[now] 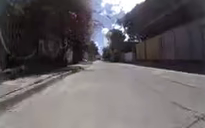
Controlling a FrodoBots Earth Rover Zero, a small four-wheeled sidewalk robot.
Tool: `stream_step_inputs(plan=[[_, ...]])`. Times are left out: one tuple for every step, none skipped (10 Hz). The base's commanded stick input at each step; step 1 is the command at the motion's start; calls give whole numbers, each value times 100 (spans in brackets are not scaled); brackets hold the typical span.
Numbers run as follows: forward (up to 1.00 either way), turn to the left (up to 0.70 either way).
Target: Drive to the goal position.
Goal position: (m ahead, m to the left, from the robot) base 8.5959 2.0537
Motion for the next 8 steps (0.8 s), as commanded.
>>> stream_step_inputs(plan=[[100, 0], [100, 0], [100, 3], [100, 10], [100, 7], [100, 0], [100, 0], [100, 0]])
